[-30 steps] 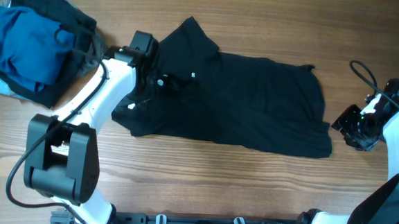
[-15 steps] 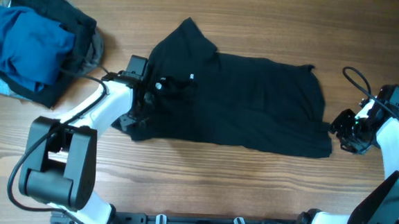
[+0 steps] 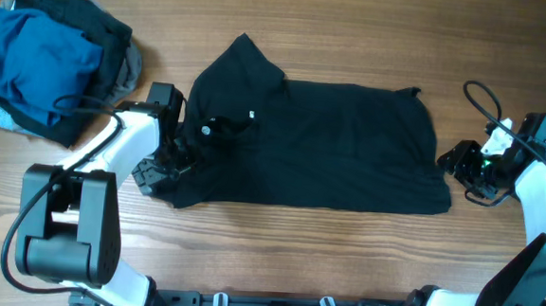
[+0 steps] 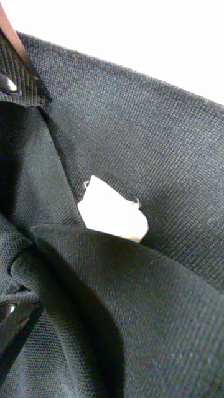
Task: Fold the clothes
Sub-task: 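Drag the collar leftward with the left gripper to straighten the shirt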
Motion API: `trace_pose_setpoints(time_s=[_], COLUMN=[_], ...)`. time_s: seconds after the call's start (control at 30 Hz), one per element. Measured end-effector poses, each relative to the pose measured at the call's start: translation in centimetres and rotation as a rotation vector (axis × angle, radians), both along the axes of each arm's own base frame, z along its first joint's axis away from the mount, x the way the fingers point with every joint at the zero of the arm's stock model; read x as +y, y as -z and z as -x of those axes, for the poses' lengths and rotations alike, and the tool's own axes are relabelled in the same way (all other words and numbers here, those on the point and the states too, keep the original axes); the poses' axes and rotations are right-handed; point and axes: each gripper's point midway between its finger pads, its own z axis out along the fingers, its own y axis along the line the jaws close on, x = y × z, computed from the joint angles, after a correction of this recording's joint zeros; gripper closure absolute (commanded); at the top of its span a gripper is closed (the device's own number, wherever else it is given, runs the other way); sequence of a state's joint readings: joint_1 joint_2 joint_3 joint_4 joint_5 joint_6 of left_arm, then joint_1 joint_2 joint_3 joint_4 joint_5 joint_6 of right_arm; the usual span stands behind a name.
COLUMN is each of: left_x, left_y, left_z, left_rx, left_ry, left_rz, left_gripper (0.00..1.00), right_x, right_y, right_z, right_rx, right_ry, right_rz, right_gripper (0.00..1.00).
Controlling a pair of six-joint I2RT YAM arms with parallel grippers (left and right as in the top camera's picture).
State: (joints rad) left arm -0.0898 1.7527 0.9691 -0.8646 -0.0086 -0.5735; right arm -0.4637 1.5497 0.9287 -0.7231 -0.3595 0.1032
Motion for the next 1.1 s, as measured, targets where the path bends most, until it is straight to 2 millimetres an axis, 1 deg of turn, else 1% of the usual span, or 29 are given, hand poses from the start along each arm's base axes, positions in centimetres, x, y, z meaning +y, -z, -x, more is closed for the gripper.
trace_pose_setpoints(time_s=[0.1, 0.2, 0.33, 0.43, 0.53, 0.57, 0.6, 0.63, 0.7, 0.73, 0.9, 1.0, 1.03, 1.1], left_x=[0.0, 0.1, 0.1, 0.1, 0.1, 0.1, 0.1, 0.1, 0.1, 0.1, 0.1, 0.1, 0.1, 0.1], left_y=[0.0, 0.0, 0.0, 0.0, 0.0, 0.0, 0.0, 0.0, 0.0, 0.0, 0.0, 0.0, 0.0, 0.0], left_z=[0.0, 0.0, 0.0, 0.0, 0.0, 0.0, 0.0, 0.0, 0.0, 0.0, 0.0, 0.0, 0.0, 0.0], left_rx=[-0.003, -0.005, -0.006, -0.006, -0.006, -0.006, -0.006, -0.006, -0.006, -0.006, -0.007, -0.006, -0.006, -0.006], left_ry=[0.003, 0.005, 0.006, 0.007, 0.007, 0.007, 0.007, 0.007, 0.007, 0.007, 0.007, 0.007, 0.007, 0.007], left_rz=[0.0, 0.001, 0.001, 0.001, 0.001, 0.001, 0.001, 0.001, 0.001, 0.001, 0.001, 0.001, 0.001, 0.001], left_gripper=[0.03, 0.03, 0.02, 0.02, 0.02, 0.02, 0.02, 0.02, 0.02, 0.02, 0.02, 0.02, 0.02, 0.02], right_x=[0.2, 0.7, 0.3, 0.0, 0.0, 0.0, 0.0, 0.1, 0.0, 0.0, 0.0, -0.1, -0.2, -0.8], right_y=[0.0, 0.8, 3.0, 3.6, 4.6, 4.8, 5.1, 5.4, 5.5, 5.7, 5.8, 5.6, 5.3, 4.2], right_z=[-1.0, -1.8, -1.4, -1.4, -1.1, -1.1, -1.1, -1.0, -1.1, -1.0, -1.0, -0.6, -0.7, -2.1], right_rx=[-0.037, -0.037, 0.04, 0.058, 0.096, 0.102, 0.108, 0.118, 0.119, 0.128, 0.133, 0.159, 0.16, 0.126], right_ry=[-0.022, -0.049, -0.003, 0.039, 0.066, 0.069, 0.071, 0.076, 0.085, 0.087, 0.093, 0.093, 0.094, 0.097], right_rz=[0.015, 0.047, 0.087, 0.089, 0.072, 0.069, 0.067, 0.063, 0.063, 0.06, 0.057, 0.059, 0.064, 0.078], right_gripper=[0.46, 0.47, 0.47, 0.47, 0.48, 0.51, 0.57, 0.69, 0.88, 0.96, 0.96, 0.96, 0.96, 0.96])
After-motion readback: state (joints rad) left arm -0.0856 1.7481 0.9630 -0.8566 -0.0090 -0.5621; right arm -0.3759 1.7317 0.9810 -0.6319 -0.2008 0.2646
